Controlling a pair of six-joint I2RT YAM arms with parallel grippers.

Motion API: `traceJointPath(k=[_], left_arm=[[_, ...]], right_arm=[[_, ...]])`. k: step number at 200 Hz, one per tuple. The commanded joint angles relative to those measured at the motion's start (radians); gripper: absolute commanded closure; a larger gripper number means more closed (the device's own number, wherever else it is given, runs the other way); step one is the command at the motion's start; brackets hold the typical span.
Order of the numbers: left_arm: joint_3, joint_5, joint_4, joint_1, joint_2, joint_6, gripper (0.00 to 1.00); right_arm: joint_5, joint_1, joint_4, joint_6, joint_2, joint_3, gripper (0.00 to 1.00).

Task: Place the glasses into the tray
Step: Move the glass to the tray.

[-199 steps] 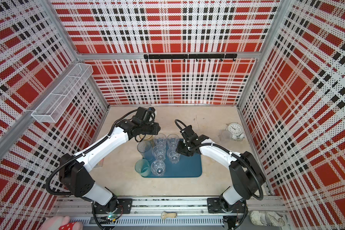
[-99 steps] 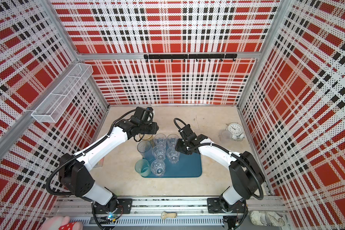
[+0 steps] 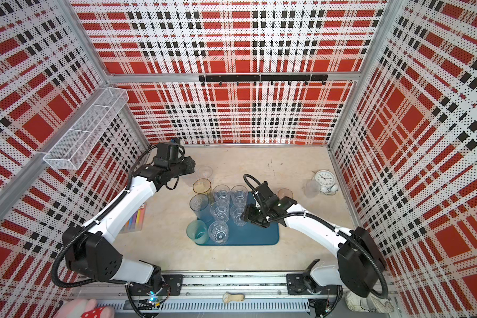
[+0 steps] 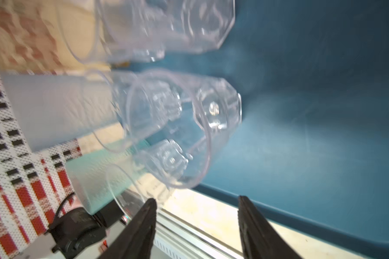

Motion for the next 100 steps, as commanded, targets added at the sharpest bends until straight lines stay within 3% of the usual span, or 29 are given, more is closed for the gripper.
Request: traceJointPath(k=[1,39,100], left_arm=[[-0.025,-0.006,0.041,0.013,-0.025,-0.004,0.62],[-0.057,-0.007,0.060,0.027,-0.036,-0.035,0.61],[-0.092,-0.007,0.069,0.065,-0.043,-0.033,0.61]], right_arm=[[-0.053,0.019,0.109,0.077,0.001,-0.017,0.37],[-0.075,0.019,0.281,0.135,0.059,-0.055,0.37],[0.002,0.008,0.290,0.102,0.119,-0.014,0.37]])
